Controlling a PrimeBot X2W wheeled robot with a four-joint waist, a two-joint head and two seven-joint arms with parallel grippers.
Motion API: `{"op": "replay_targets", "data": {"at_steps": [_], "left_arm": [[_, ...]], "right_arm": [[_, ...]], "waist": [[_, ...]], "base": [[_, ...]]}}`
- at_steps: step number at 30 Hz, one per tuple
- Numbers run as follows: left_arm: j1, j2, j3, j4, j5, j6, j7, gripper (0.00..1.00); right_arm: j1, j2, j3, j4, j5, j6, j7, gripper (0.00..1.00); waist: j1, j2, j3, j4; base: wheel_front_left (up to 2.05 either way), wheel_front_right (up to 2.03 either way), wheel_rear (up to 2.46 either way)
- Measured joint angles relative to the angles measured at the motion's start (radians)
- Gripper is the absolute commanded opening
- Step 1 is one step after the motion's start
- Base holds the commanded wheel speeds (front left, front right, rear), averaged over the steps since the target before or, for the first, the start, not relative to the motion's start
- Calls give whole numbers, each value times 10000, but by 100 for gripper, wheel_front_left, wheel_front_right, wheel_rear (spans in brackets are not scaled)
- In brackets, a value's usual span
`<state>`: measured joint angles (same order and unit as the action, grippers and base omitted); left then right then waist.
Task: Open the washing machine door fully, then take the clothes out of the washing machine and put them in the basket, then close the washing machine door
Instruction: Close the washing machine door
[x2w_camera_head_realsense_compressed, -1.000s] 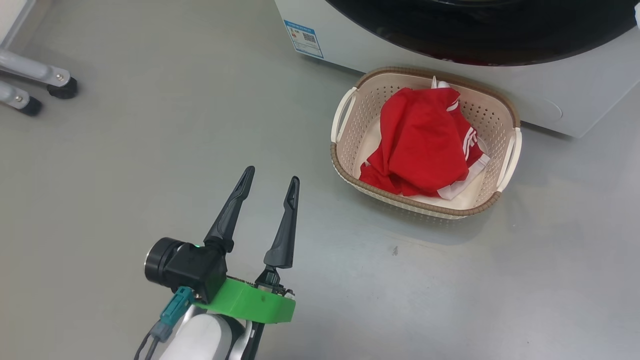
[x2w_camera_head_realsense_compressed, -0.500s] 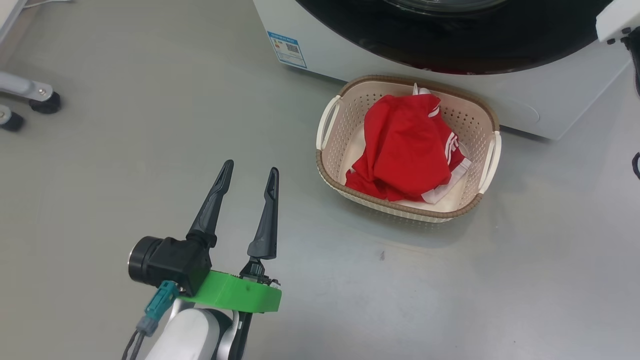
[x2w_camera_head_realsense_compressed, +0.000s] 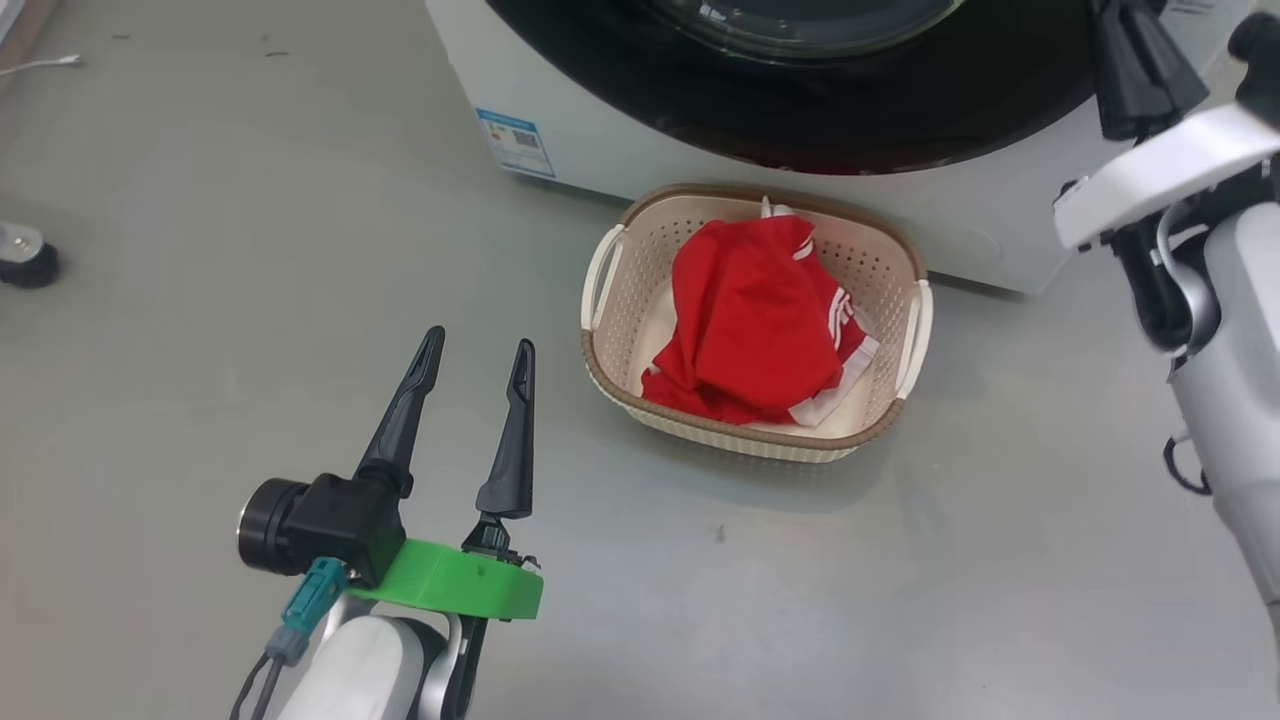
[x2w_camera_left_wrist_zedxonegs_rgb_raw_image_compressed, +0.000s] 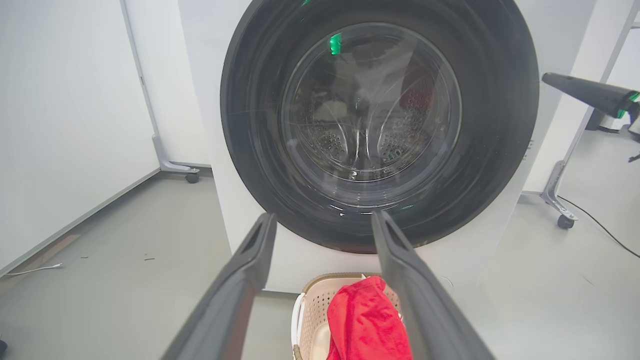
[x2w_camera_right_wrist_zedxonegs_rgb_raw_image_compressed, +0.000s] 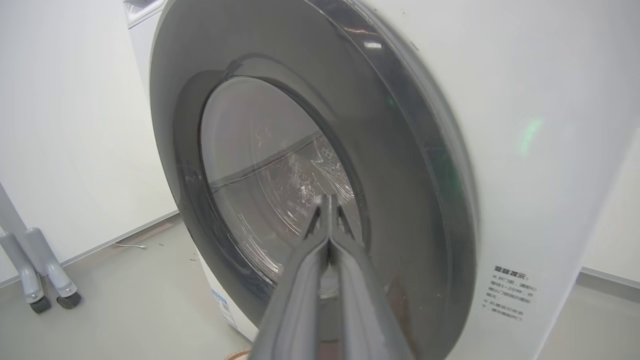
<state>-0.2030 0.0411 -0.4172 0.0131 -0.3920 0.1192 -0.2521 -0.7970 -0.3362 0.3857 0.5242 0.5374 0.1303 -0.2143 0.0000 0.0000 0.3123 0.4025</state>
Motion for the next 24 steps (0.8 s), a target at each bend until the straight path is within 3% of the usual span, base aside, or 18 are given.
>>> {"op": "replay_targets", "data": {"at_steps": [1,2,3,4,9,24], "left_arm": [[14,0,33,27,10,0,0,100],[18,-2,52,69,50,0,0,100],[29,-2,75,113,100,0,0,100],[56,-2,153,188,165,0,0,100],[224,0,261,491,393,0,-2,100],[694,144,447,1058,506,0,0,100]], "right_arm": [[149,84,-61,-23,219,2,-29,4],[329,180,-84,-59,399,0,-35,34],[519,245,-81,-73,420,0,-61,52],[922,284,-84,-73,479,2,-123,98],[1724,199,-88,-58,224,-2,-236,100],[3745,545,-410,-408,48,-815,-305,100]], "waist": [[0,0,-52,-62],[0,0,-105,-127],[0,0,-159,-189],[0,0,-280,-317],[0,0,-605,-654],[0,0,-1454,-1773]], "base": [[0,0,0],[0,0,0],[0,0,0],[0,0,0],[0,0,0],[0,0,0]]}}
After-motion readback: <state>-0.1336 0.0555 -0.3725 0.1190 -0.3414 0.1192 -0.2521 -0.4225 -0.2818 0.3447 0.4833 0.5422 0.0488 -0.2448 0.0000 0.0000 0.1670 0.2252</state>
